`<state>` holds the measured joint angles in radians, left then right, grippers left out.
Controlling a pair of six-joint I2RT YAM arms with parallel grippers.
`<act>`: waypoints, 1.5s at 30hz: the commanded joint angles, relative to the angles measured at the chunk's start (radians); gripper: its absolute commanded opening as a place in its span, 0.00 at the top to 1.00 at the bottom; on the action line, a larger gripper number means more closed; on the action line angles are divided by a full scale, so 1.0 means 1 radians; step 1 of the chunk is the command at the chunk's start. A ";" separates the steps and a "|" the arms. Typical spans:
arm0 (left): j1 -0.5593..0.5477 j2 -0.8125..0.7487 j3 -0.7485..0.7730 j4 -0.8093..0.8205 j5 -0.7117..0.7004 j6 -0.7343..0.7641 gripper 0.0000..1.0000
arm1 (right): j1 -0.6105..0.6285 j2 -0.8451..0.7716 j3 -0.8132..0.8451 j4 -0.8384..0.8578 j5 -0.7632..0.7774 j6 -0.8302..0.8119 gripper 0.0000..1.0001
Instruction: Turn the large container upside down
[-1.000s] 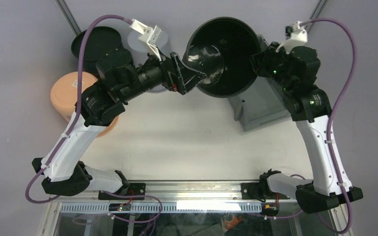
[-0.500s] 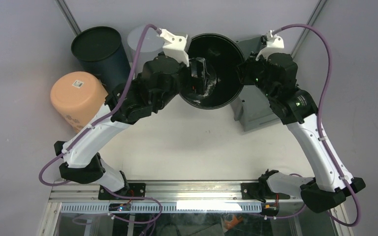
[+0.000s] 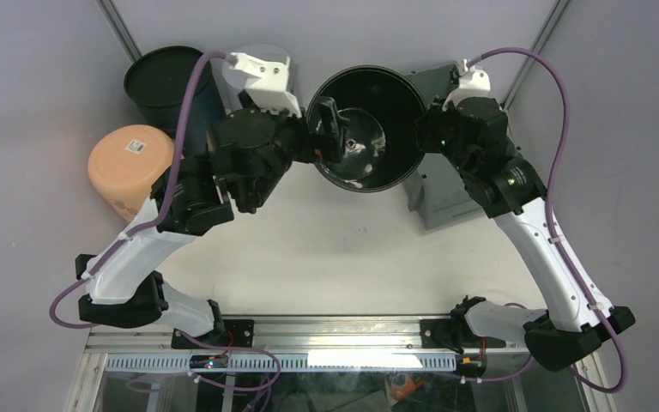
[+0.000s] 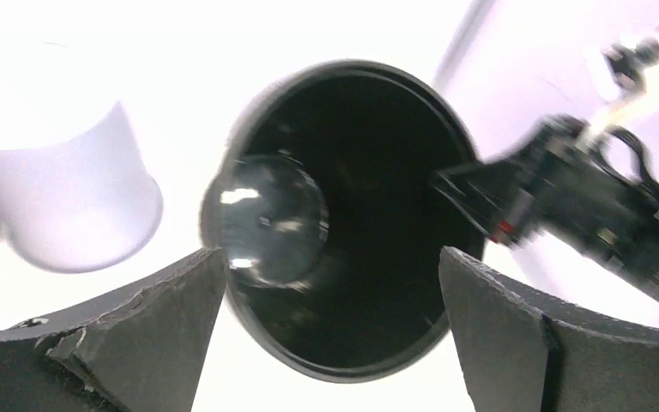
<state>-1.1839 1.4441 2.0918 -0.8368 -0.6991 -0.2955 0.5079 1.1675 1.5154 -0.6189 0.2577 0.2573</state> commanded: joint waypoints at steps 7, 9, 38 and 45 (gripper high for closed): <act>0.179 -0.004 -0.111 -0.003 -0.084 -0.031 0.01 | 0.017 -0.065 0.020 0.149 0.015 0.020 1.00; 0.211 -0.005 -0.149 0.013 -0.030 -0.035 0.01 | 0.018 -0.074 0.014 0.145 0.012 0.024 1.00; 0.219 -0.067 -0.319 0.130 -0.070 0.100 1.00 | 0.053 -0.157 -0.044 0.111 -0.094 0.077 0.27; 0.219 -0.305 -0.641 0.538 -0.056 0.343 1.00 | 0.054 -0.209 -0.034 0.127 -0.296 0.019 0.01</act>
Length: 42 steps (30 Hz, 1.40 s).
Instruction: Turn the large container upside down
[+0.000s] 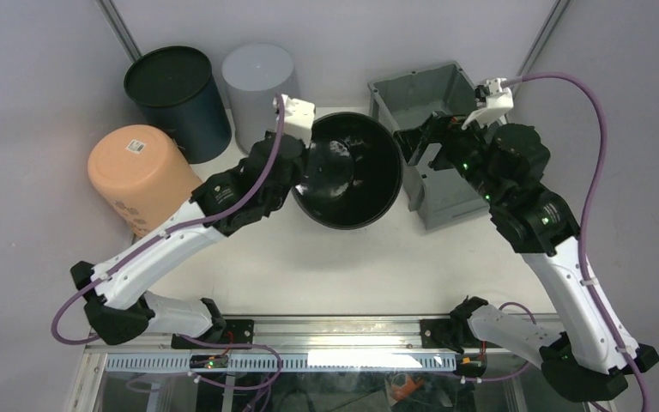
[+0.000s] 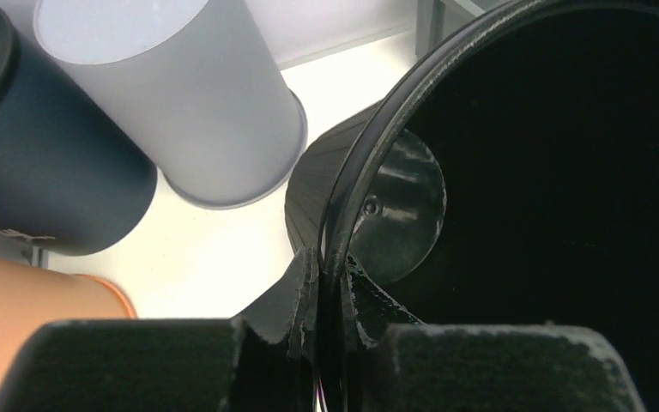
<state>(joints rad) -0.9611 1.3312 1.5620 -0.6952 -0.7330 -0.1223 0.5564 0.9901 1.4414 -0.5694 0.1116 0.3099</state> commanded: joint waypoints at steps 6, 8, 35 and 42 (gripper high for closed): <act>-0.004 -0.318 -0.282 0.712 -0.023 0.357 1.00 | 0.004 0.012 0.098 0.108 -0.262 0.223 0.00; -0.005 -0.321 -0.295 0.762 -0.024 0.413 1.00 | 0.005 0.011 0.010 0.274 -0.372 0.418 0.00; -0.205 -0.193 -0.434 1.097 -0.218 0.587 1.00 | 0.437 0.078 -0.191 0.577 0.417 0.853 0.08; -0.223 -0.243 -0.610 1.386 -0.166 0.709 1.00 | 0.458 0.136 -0.164 0.565 0.517 0.918 0.12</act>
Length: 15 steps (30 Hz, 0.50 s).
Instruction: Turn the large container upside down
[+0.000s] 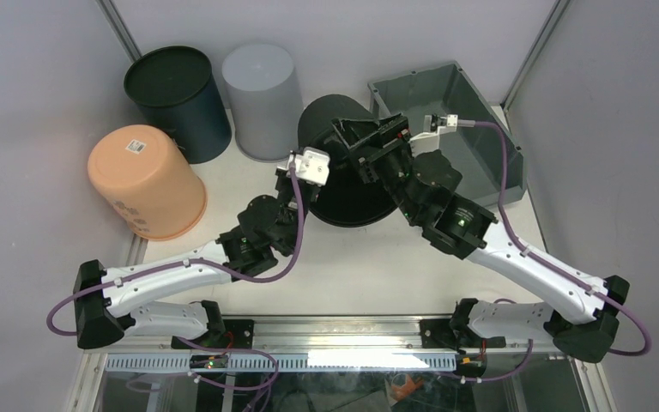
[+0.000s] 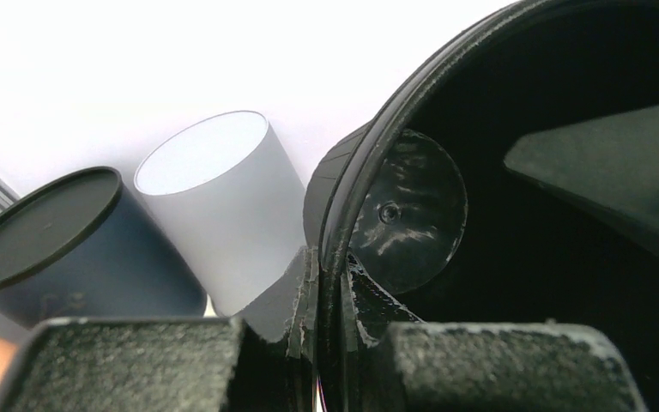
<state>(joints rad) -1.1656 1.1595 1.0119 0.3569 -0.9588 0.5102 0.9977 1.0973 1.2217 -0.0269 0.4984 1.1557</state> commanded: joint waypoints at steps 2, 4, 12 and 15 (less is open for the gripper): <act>-0.028 -0.085 -0.108 0.423 0.086 0.116 1.00 | 0.022 0.045 0.059 0.007 0.153 0.106 0.14; -0.038 -0.092 -0.154 0.491 0.112 0.153 1.00 | 0.026 0.061 0.062 -0.002 0.174 0.138 0.18; -0.085 -0.084 -0.234 0.618 0.189 0.268 1.00 | 0.044 0.136 0.103 -0.008 0.211 0.146 0.38; -0.102 -0.076 -0.244 0.640 0.191 0.297 1.00 | 0.048 0.133 0.086 0.005 0.227 0.150 0.60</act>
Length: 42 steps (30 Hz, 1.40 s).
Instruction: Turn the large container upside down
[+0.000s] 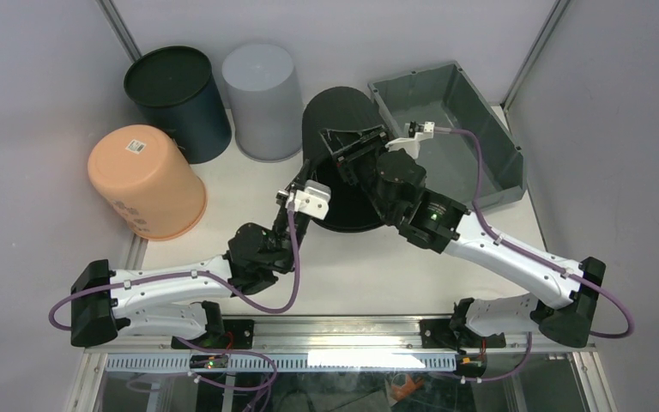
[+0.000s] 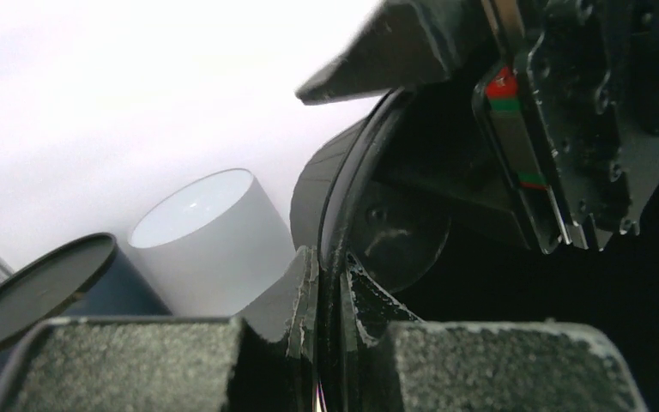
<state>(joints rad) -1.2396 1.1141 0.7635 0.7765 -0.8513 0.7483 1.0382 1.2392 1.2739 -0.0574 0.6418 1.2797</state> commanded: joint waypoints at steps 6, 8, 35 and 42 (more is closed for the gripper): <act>-0.056 -0.016 -0.006 0.246 0.063 0.070 1.00 | 0.010 -0.020 0.018 0.052 0.104 -0.008 1.00; -0.060 -0.020 -0.007 0.245 0.043 0.048 1.00 | 0.010 -0.025 0.011 0.061 0.104 -0.027 1.00; -0.058 -0.328 0.736 -1.410 -0.079 -1.010 0.01 | -0.162 0.441 -0.030 1.027 -1.199 -0.128 1.00; -0.059 -0.268 0.773 -1.429 -0.052 -1.021 0.01 | -0.152 0.568 -0.102 1.325 -1.257 0.001 1.00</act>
<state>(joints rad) -1.2961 0.8051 1.5066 -0.5938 -0.9314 -0.2382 0.8879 1.8351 1.1713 0.8314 -0.5087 1.1816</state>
